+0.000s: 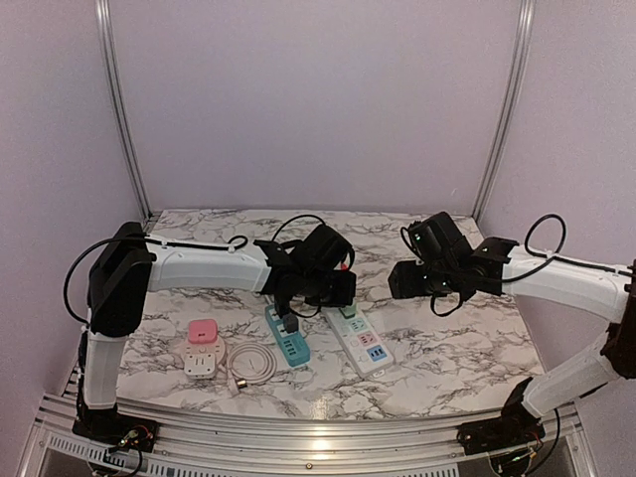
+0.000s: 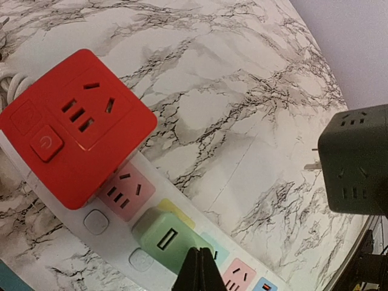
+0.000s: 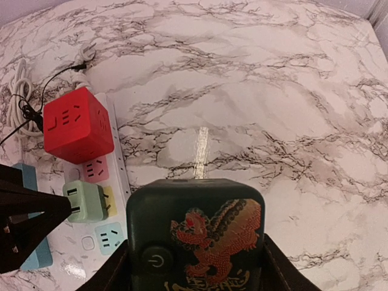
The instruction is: Pull the plug off the socket
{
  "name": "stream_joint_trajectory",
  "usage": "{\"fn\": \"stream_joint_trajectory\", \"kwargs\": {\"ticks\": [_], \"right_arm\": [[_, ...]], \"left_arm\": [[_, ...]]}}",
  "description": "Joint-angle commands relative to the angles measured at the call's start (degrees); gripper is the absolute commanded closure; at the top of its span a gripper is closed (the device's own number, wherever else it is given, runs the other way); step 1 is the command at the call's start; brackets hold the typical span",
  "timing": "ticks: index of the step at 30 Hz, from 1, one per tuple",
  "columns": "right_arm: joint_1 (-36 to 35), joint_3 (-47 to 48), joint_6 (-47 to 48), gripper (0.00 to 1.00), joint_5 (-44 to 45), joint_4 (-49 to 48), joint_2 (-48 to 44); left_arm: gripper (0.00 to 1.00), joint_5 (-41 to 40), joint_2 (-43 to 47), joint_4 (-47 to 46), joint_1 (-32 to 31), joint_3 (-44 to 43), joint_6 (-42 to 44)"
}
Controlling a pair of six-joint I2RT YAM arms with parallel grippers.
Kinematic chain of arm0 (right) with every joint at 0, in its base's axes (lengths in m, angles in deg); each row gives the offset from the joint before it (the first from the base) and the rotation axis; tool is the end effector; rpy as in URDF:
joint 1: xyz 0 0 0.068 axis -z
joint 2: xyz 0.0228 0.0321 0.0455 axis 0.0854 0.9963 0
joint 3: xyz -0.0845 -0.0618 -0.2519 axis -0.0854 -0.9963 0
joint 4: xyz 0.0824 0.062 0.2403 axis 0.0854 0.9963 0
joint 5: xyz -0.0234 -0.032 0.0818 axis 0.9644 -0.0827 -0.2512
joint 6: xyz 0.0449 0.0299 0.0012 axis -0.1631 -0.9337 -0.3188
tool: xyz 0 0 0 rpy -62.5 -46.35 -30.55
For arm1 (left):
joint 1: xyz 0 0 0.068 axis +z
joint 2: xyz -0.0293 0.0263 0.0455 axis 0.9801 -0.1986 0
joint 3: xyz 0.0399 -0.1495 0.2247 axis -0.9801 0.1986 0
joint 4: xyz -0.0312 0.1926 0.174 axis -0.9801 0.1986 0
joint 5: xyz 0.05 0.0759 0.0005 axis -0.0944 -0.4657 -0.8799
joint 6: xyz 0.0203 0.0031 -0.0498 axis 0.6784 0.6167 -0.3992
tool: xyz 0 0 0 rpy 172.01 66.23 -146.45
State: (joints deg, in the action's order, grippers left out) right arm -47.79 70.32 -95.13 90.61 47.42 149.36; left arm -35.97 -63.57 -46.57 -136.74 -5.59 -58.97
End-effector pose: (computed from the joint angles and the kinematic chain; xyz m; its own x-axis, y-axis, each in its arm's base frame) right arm 0.2116 0.1801 0.2571 -0.7350 -0.0409 -0.6769 -0.1343 0.9872 0.0862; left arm 0.2589 -0.4136 0.2051 -0.7832 0.0671 -0.6181 0.4282 0.7790 -0.4581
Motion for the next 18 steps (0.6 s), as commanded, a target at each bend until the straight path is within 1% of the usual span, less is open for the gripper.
{"fn": "stream_joint_trajectory", "kwargs": {"ticks": [1, 6, 9, 18], "right_arm": [[6.84, -2.1, 0.26, 0.86, -4.9, -8.18, -2.24], [16.74, -7.11, -0.37, 0.85, -15.02, -18.04, -4.07], [22.25, -9.89, -1.82, 0.84, -22.74, -23.41, -3.57], [32.65, -18.51, -5.16, 0.84, -34.62, -35.96, -0.75]], "left_arm": [[1.0, -1.01, 0.08, 5.12, -0.52, -3.03, 3.5], [1.0, -1.15, 4.11, 3.55, -0.52, -1.16, 4.18], [1.0, -1.23, 6.58, 3.02, -0.53, 0.77, 5.41], [1.0, -2.31, 12.13, 3.22, -0.52, 5.56, 6.97]]}}
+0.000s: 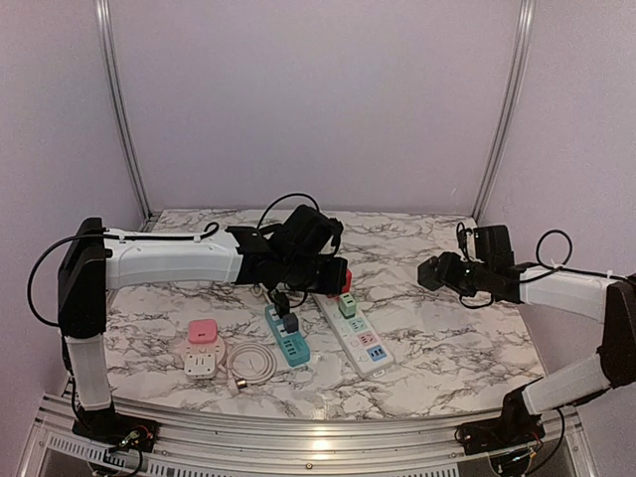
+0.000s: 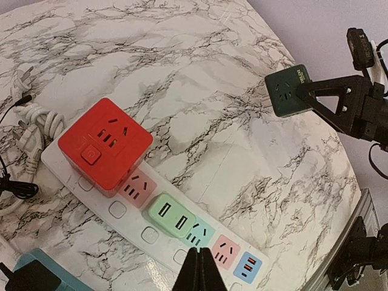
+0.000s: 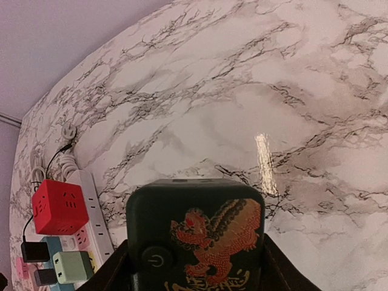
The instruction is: Pull the plug off the socket
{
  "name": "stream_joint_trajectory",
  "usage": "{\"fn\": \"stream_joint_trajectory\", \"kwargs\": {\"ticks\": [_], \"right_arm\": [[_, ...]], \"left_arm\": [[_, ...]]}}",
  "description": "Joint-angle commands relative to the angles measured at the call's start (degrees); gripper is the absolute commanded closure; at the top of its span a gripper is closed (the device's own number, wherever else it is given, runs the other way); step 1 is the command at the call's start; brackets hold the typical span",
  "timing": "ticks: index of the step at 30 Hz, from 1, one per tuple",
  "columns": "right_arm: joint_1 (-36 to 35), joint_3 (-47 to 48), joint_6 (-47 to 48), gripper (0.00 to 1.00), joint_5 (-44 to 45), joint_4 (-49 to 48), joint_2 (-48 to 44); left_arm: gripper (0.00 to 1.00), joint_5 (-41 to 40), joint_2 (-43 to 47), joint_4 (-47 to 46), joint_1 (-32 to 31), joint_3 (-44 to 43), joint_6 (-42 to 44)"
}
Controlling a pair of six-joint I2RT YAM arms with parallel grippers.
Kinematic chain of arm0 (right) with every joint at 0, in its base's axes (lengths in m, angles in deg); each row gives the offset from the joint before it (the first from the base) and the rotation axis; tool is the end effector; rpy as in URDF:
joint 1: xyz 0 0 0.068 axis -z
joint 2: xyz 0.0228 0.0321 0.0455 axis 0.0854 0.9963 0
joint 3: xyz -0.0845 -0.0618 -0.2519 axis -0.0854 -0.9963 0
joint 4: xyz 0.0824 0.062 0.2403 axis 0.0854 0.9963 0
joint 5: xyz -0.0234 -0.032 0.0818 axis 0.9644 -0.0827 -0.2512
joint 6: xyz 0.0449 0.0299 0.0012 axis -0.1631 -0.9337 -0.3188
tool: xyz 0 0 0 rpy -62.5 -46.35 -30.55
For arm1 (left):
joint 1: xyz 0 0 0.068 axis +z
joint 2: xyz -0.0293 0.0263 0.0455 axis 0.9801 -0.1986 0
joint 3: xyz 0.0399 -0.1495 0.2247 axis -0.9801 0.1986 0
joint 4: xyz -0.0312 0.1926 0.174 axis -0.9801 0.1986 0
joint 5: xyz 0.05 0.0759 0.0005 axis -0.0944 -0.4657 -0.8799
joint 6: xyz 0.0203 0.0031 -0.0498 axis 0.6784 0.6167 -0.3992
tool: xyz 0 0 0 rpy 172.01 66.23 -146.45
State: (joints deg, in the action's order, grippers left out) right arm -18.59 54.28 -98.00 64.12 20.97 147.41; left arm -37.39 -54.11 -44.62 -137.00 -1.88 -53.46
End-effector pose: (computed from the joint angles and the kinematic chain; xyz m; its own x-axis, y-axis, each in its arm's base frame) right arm 0.2632 0.0684 0.2101 -0.6849 0.3879 -0.6168 0.0580 0.8728 0.4846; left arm 0.2424 -0.3894 0.2555 -0.7078 0.0978 -0.6996 0.5093 0.7570 -0.4094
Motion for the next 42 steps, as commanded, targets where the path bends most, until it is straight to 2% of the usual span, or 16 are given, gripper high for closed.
{"fn": "stream_joint_trajectory", "kwargs": {"ticks": [1, 9, 20, 22, 30, 35, 38, 42], "right_arm": [[4.21, -3.49, -2.52, 0.84, -8.9, -10.38, 1.52], [9.44, -9.63, -4.17, 0.82, -14.08, -15.31, 2.89], [13.1, -13.71, -5.73, 0.7, -18.38, -17.52, 5.14], [15.26, -14.21, -5.66, 0.63, -18.56, -17.28, 5.17], [15.54, -15.68, -5.43, 0.38, -17.24, -15.93, 3.61], [15.54, -15.16, -4.21, 0.25, -14.21, -11.75, 1.26], [15.53, -14.53, -3.04, 0.21, -12.59, -9.25, -0.28], [15.53, -13.77, -1.9, 0.2, -11.15, -6.37, -1.67]], "left_arm": [[1.0, -0.68, 2.99, 1.1, -0.25, 2.09, 1.46], [1.0, -0.21, 3.99, 0.45, -0.25, 3.39, 1.11], [1.0, 0.49, 3.56, -0.59, -0.25, 3.95, -0.97], [1.0, 0.25, 3.55, -0.6, -0.25, 3.93, -1.13], [1.0, 0.05, 3.56, -0.22, -0.25, 3.97, -1.27], [1.0, 0.05, 3.41, -0.08, -0.25, 4.1, -1.02], [1.0, 0.09, 3.33, 0.02, -0.25, 4.11, -0.97], [1.0, 0.1, 3.13, -0.24, -0.25, 4.1, -1.0]]}}
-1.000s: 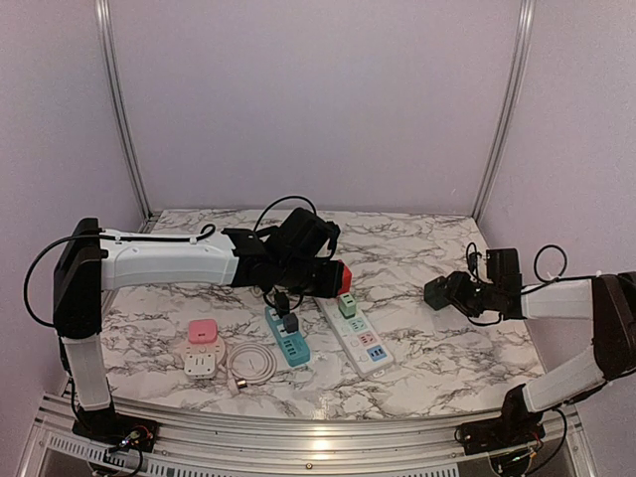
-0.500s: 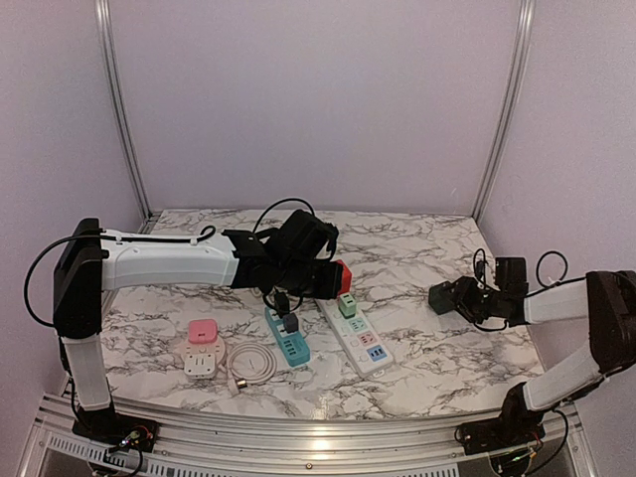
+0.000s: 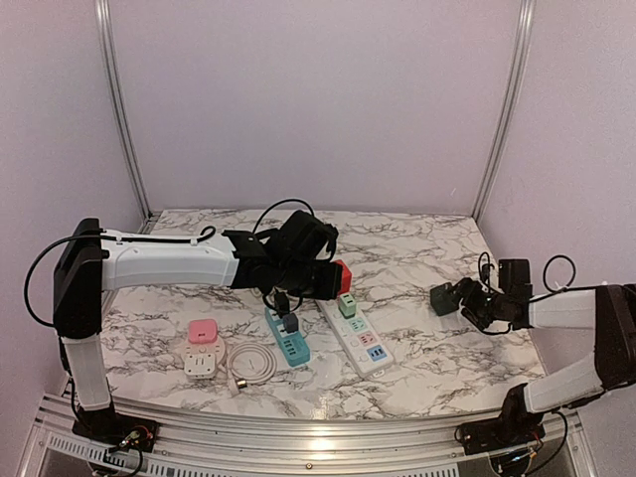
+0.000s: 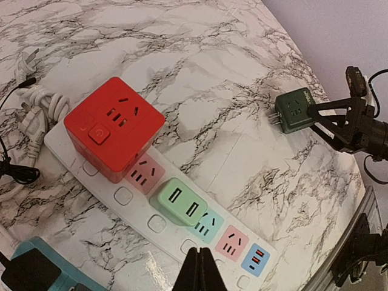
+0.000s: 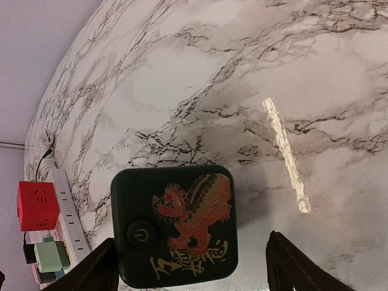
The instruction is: Pull the plug off the socket
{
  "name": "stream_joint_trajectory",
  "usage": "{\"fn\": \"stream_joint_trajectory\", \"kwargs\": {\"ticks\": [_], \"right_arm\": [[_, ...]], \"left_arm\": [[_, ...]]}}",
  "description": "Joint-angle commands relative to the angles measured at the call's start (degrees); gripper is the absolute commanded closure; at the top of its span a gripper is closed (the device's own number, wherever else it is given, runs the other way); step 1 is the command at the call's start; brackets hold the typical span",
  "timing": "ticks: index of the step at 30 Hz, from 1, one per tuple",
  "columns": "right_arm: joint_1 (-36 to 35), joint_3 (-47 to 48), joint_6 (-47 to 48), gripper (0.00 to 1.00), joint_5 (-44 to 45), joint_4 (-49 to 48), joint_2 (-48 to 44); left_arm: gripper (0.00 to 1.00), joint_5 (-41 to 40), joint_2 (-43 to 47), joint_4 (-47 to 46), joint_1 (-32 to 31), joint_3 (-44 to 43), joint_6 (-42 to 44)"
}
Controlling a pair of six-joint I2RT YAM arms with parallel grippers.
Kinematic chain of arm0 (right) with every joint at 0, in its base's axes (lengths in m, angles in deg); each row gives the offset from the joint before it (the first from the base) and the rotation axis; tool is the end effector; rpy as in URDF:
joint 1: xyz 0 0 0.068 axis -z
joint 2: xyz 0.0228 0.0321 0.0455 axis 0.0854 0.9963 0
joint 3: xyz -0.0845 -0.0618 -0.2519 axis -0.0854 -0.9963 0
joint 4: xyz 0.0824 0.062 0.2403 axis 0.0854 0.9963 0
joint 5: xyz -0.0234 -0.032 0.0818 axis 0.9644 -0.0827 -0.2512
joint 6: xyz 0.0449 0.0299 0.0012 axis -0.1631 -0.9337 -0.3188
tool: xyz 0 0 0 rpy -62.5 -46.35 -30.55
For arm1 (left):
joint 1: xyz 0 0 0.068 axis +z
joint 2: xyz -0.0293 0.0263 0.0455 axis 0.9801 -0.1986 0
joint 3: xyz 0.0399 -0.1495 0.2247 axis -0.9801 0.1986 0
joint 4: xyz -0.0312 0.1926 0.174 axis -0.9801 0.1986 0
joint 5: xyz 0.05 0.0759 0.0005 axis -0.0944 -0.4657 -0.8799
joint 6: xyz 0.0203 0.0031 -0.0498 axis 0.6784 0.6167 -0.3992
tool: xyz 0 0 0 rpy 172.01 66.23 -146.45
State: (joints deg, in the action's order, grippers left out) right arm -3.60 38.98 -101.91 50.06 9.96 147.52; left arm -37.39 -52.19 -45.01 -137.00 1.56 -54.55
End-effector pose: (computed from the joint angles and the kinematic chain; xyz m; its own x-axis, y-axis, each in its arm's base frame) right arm 0.2333 0.0074 0.1458 -0.6886 0.5758 -0.4408 0.2186 0.7444 0.6309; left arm 0.2369 -0.3804 0.2504 -0.7245 0.0949 -0.6827 0.4914 0.7657 -0.4150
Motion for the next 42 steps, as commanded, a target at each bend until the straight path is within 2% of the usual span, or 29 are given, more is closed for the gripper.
{"fn": "stream_joint_trajectory", "kwargs": {"ticks": [1, 4, 9, 19, 29, 34, 42], "right_arm": [[0.54, 1.63, 2.24, 0.21, 3.53, 5.29, -2.11], [0.54, 1.75, 2.72, 0.23, 5.38, 6.78, -2.93], [0.54, 1.49, 2.62, 0.33, 7.1, 9.01, -4.43], [-0.96, 4.26, 5.75, 0.35, 9.65, 13.32, -6.56], [-20.29, 13.55, 8.3, 0.36, 19.9, 19.92, -5.99], [-30.08, 21.05, 9.42, 0.37, 27.78, 25.33, -1.19], [-42.19, 30.94, 11.69, 0.4, 32.5, 28.94, 7.74]], "left_arm": [[1.0, 0.14, 1.15, 0.16, -0.25, 0.67, 0.01], [1.0, 0.27, 1.02, 0.02, -0.25, 0.67, -0.08], [1.0, 0.24, 1.1, -0.02, -0.25, 0.91, -0.17], [1.0, -0.39, 2.09, -0.2, -0.04, 2.27, -0.59], [1.0, -2.05, 4.47, -0.89, 1.61, 5.54, -1.92], [1.0, -2.21, 6.32, -2.49, 2.92, 8.33, -2.93], [1.0, -2.39, 8.66, -3.67, 4.46, 11.22, -3.4]]}}
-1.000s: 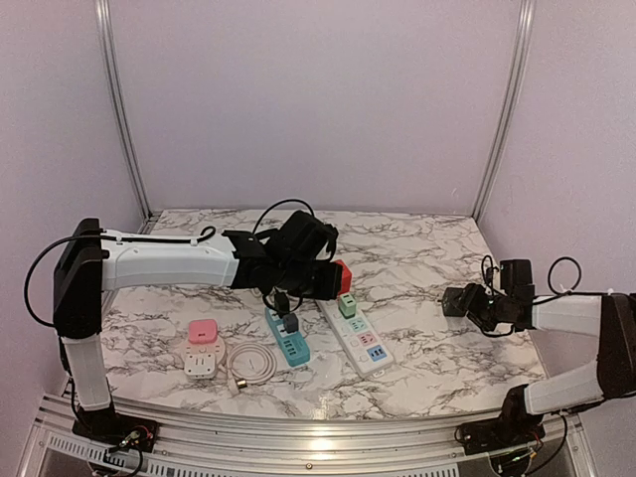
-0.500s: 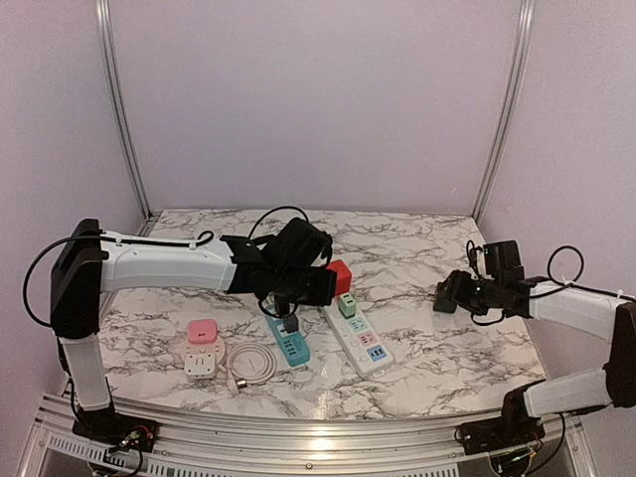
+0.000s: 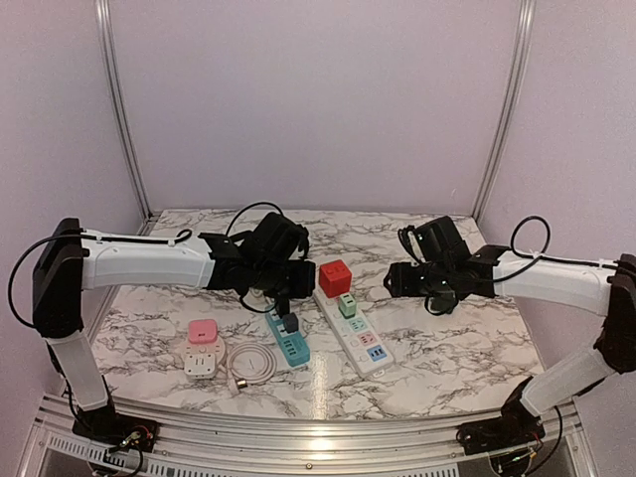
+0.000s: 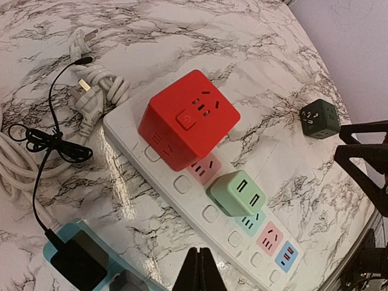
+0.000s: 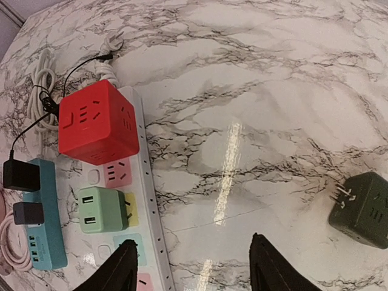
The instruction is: Pull the plug off the socket
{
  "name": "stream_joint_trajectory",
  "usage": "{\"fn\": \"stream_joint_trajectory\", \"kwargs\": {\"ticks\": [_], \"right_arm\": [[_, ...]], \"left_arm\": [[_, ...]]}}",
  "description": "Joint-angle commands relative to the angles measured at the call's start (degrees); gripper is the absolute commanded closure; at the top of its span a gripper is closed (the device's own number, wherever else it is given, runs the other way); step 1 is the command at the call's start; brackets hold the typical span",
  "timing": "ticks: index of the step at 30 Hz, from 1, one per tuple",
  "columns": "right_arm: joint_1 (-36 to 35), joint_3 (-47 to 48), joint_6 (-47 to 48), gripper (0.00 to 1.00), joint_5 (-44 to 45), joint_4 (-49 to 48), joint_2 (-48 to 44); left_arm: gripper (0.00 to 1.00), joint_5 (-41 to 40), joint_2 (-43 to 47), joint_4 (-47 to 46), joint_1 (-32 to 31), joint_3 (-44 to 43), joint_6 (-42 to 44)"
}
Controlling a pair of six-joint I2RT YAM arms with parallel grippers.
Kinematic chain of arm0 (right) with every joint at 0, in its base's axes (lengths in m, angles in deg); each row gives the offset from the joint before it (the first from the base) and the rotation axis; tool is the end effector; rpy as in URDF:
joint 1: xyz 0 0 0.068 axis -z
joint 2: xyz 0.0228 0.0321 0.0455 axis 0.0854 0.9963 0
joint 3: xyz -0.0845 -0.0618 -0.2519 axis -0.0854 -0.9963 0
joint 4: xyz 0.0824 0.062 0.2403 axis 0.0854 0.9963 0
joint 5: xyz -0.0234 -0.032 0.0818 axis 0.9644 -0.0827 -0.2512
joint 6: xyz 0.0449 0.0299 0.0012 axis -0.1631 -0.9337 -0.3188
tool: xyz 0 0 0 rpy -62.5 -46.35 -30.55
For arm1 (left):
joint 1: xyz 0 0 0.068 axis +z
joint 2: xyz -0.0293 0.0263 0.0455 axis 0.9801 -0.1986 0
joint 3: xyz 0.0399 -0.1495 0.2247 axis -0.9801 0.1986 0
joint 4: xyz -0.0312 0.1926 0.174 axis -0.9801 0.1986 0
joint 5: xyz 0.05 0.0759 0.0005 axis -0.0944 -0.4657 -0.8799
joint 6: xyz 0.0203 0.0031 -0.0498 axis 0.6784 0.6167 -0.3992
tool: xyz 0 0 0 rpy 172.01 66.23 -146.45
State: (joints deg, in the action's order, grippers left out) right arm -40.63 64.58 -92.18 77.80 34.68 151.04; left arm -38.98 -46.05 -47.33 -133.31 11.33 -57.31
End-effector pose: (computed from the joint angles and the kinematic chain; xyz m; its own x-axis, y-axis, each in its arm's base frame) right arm 0.2363 0.1647 0.2320 -0.7493 0.0169 -0.6620 -0.1903 0.9520 0.2397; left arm 0.2433 -0.3377 0.2414 -0.7493 0.0122 -0.6622 0.3881 0.8183 -0.4241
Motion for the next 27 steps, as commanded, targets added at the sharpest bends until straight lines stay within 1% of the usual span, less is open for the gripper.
{"fn": "stream_joint_trajectory", "kwargs": {"ticks": [1, 6, 10, 15, 19, 22, 27], "right_arm": [[-6.83, 6.67, 2.38, 0.42, 5.65, 4.74, 5.72], [-13.54, 13.4, 4.24, 0.51, 8.38, 7.15, 13.6], [-16.3, 18.56, 5.3, 0.54, 9.77, 8.88, 19.37], [-16.62, 21.38, 5.42, 0.6, 10.19, 10.01, 23.01], [-16.61, 21.42, 5.44, 0.64, 10.05, 9.77, 24.13], [-16.65, 21.34, 5.47, 0.65, 10.52, 9.88, 24.85], [-16.66, 20.38, 5.58, 0.69, 10.22, 7.77, 25.54]], "left_arm": [[1.0, -0.77, 2.74, -1.44, 0.95, 1.87, -0.73], [1.0, -1.14, 4.26, -1.98, 1.81, 3.75, -1.0], [1.0, -1.14, 5.1, -2.28, 2.18, 4.84, -1.19], [1.0, -0.92, 5.28, -2.28, 2.5, 4.94, -1.17], [1.0, -0.77, 5.21, -2.27, 2.54, 4.8, -1.13], [1.0, -0.53, 4.91, -2.28, 2.59, 4.5, -1.06], [1.0, 0.35, 4.21, -2.49, 2.56, 3.89, -1.19]]}}
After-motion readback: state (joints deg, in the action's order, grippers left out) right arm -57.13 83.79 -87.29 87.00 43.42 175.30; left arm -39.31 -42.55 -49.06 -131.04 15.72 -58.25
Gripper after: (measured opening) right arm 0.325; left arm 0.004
